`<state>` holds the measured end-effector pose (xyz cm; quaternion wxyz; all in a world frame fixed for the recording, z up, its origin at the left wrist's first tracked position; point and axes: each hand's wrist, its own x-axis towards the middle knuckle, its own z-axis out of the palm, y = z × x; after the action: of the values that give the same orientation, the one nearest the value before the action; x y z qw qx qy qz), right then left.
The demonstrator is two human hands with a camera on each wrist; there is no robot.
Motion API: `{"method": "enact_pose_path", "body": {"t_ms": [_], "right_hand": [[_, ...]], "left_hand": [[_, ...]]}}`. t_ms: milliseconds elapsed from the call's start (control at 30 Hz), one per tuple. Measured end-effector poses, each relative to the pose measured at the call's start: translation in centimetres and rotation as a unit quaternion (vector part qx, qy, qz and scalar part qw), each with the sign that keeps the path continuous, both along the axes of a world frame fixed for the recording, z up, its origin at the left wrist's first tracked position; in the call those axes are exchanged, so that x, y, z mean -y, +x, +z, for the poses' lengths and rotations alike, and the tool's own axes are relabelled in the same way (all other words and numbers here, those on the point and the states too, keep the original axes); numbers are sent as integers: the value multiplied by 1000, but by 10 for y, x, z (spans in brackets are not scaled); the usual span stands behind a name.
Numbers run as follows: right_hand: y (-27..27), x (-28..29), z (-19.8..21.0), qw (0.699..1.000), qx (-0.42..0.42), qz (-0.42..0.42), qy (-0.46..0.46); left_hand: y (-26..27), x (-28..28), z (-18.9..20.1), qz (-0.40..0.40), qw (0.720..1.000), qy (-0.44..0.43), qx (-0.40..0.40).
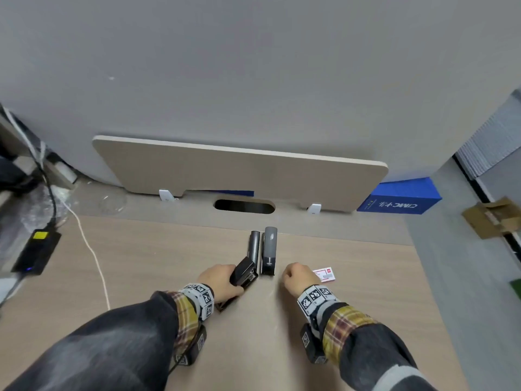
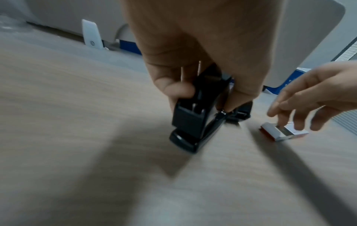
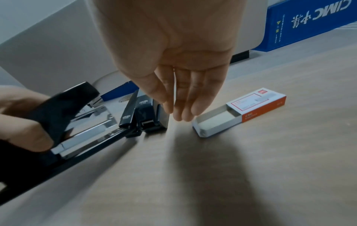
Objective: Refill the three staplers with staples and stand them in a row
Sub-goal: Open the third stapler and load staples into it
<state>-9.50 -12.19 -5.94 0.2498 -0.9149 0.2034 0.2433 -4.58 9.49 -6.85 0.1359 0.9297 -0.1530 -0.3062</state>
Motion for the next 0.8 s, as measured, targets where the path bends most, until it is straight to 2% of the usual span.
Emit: {"method": "enact_pose_path", "body": {"t_ms": [133,367,433,500,567,633,733,800], "right_hand": [[16,3,2,998,11,-41,-41],[24,5,-6,998,2,-44,-54],[29,3,-5,997,26,-43,-53],[37,-3,1,994,92,-35,-55],[51,-13,6,981,180,1,-77],[69,-24,12,964,222,88,-115],[102,-47,13,945,197,211,-154],[123,-65,11,944,143,241,-176]], "left_hand": [[19,-18,9,36,999,-18,36],[46,-26,6,75,995,-1,70],[56,-29,3,80,994,1,72],[65,-32,0,68,995,4,79],[75,-33,-3,73,993,4,89],[82,-34,-3,98,990,-8,99],[92,-35,-8,129,986,-24,101],[97,-34,-13,136,986,-25,98]]}}
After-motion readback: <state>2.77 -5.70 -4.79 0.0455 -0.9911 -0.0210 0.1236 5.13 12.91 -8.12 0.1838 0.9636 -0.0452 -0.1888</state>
